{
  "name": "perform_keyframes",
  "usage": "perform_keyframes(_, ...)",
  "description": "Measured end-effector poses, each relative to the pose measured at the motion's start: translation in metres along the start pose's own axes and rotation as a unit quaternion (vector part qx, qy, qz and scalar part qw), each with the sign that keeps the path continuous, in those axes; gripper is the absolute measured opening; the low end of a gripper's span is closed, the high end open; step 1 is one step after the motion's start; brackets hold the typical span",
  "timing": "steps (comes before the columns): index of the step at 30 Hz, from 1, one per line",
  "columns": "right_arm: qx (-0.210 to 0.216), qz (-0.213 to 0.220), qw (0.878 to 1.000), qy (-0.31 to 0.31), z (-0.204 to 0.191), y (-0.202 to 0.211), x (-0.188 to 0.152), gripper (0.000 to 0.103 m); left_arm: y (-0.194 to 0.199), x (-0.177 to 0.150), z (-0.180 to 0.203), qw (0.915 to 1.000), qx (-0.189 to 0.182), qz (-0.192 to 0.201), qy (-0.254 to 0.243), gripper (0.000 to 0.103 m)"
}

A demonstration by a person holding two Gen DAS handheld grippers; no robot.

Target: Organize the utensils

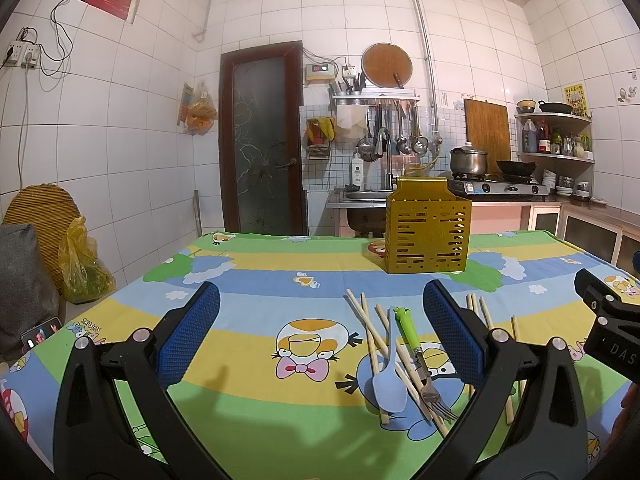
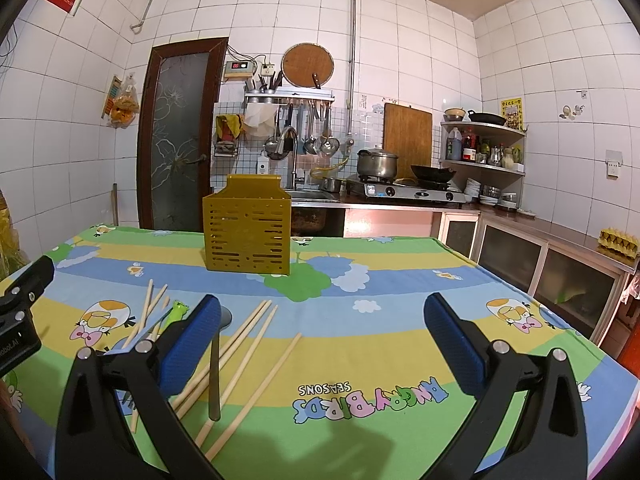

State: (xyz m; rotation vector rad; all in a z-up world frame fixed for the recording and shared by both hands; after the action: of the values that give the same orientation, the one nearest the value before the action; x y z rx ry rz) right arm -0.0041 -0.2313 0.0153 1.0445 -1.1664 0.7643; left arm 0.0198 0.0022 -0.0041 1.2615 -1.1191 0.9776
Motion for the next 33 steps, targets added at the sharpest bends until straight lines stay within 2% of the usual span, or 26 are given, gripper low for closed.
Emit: perform_keyframes(33,-0.003,-0.004,1.0,0.001,0.002,-0.0012,0.0006,0.099,0.001,0.0003,0.0003,1.0,0.001,0.001,-0.002,0.098)
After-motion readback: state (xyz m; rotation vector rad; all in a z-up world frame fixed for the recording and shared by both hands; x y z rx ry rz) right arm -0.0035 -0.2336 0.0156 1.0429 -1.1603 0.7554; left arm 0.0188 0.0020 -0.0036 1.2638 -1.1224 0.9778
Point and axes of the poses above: each gripper's, at about its wrist camera, not at the fingertips, and y roughly against the way its jaws point, z to its right, x to its top, the point moved 2 cm from there along -y, roughly the way its jaws point, and after that the axes turned 5 degrees about -x, right-handed, at the moved point
